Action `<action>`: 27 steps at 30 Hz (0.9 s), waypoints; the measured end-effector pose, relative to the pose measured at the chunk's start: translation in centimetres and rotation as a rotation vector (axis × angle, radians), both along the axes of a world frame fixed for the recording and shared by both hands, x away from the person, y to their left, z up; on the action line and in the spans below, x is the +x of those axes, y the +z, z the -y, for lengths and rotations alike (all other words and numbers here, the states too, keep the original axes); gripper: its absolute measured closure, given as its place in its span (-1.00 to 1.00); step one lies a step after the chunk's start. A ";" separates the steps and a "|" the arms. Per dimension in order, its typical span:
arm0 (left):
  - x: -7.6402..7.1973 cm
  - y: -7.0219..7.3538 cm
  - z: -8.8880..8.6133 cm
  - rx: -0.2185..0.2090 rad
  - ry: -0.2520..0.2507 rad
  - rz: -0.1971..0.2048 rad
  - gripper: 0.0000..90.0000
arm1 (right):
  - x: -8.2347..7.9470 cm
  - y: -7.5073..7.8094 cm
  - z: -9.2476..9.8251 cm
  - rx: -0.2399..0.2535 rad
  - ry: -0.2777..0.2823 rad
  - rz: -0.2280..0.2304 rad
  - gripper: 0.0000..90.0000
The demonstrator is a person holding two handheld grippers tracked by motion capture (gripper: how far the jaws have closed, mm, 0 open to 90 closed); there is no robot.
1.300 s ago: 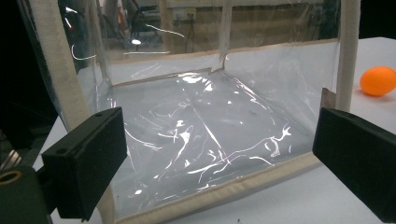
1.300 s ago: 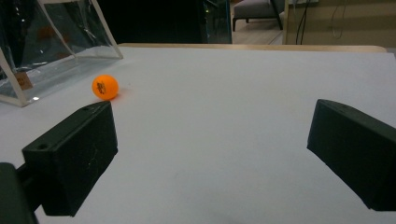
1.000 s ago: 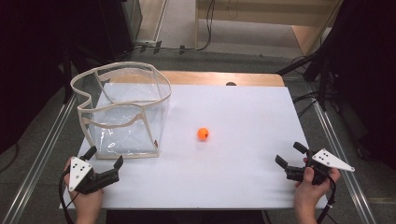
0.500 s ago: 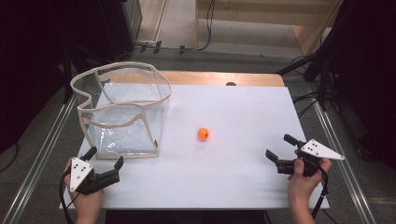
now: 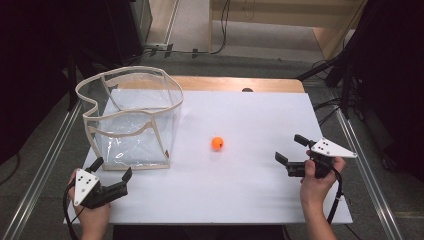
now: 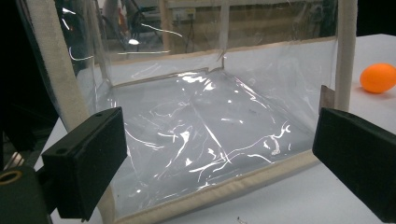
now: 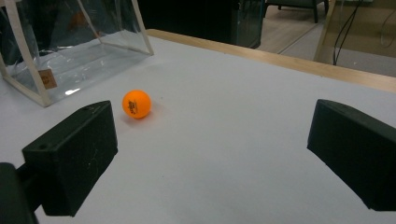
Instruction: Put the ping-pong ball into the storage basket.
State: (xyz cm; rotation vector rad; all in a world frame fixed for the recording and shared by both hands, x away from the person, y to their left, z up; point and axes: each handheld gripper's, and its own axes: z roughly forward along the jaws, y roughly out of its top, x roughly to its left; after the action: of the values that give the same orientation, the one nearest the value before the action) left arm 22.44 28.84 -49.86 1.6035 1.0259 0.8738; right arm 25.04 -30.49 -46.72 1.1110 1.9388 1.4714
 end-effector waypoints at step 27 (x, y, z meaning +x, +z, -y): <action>0.0 0.0 -0.1 -0.005 -0.001 0.001 -0.92 | 3.7 1.9 -3.4 -0.047 0.074 -0.030 -1.00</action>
State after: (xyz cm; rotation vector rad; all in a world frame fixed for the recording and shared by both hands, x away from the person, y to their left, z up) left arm 22.41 28.94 -49.84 1.5989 1.0259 0.8705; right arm 28.75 -27.06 -44.85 1.0568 2.0446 1.4468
